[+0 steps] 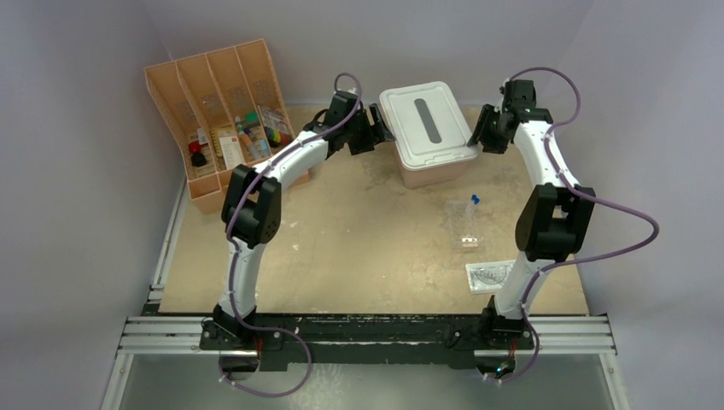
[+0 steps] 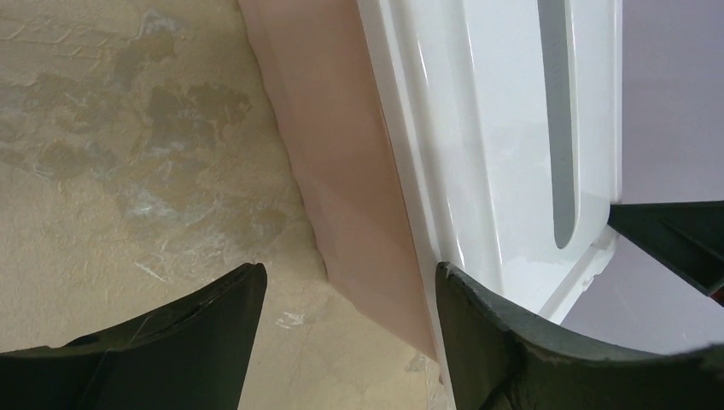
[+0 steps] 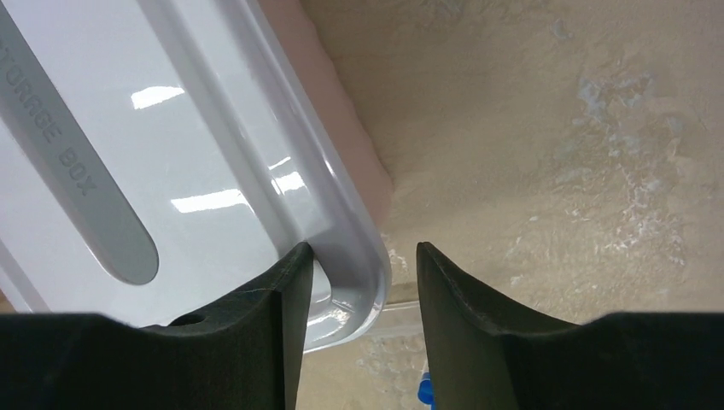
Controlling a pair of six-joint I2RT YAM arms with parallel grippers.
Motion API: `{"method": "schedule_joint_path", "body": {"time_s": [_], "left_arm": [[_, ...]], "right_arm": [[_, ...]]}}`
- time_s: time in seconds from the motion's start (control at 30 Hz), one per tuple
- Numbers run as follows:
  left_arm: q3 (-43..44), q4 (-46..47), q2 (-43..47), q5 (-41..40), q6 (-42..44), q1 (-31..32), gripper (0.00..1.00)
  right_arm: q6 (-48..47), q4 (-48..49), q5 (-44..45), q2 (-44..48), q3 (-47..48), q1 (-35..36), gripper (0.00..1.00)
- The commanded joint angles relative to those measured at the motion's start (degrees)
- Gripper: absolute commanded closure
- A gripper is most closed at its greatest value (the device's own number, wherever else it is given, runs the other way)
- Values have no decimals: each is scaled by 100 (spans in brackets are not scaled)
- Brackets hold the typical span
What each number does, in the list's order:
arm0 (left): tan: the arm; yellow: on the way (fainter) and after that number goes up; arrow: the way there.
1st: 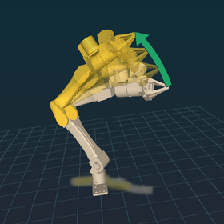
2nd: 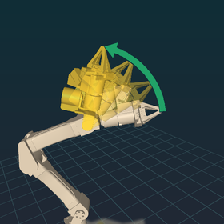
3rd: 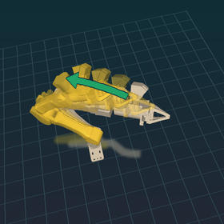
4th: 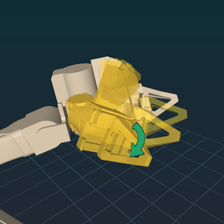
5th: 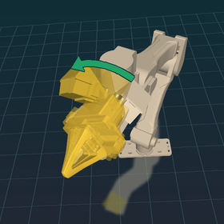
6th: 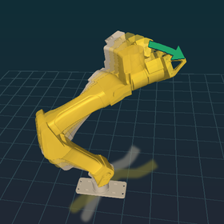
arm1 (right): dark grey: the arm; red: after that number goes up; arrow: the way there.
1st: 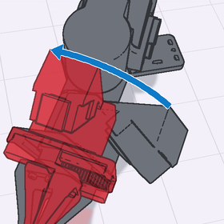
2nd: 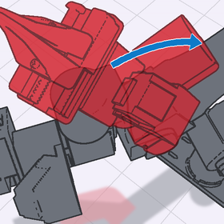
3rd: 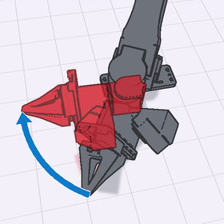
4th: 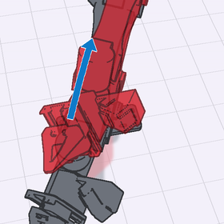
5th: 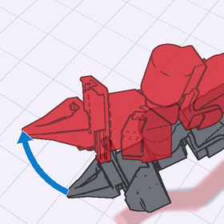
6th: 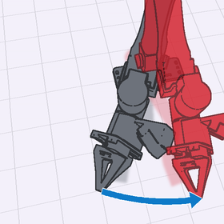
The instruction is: Organize the chemistry lab equipment
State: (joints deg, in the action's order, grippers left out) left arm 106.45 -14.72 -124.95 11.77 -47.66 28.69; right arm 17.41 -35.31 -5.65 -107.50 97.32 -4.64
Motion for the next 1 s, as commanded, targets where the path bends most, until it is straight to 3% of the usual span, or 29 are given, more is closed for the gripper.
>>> {"method": "schedule_joint_path", "body": {"time_s": [0.0, 0.2, 0.33, 0.5, 0.77, 0.97], "left_arm": [[577, -811, -17, -6, 368, 14, 28], [1000, -1311, 627, -399, 796, -82, 27], [807, -1718, 1203, -803, 1225, -230, 26], [-542, -1912, 2404, -1835, 1522, -410, 25], [-2703, -1883, 4359, -2749, 1728, -575, 23], [-3707, -1734, 5707, -3491, 1878, -575, 20]], "right_arm": [[122, -566, 536, 124, 274, 91, 51], [195, -36, 320, 949, 407, 169, 45], [236, 29, 310, 1433, 261, 174, 42], [247, 229, 506, 2422, -587, 174, 38], [188, 77, 1156, 3972, -2068, 179, 24], [342, 123, 1677, 4926, -2794, 174, 1]]}}
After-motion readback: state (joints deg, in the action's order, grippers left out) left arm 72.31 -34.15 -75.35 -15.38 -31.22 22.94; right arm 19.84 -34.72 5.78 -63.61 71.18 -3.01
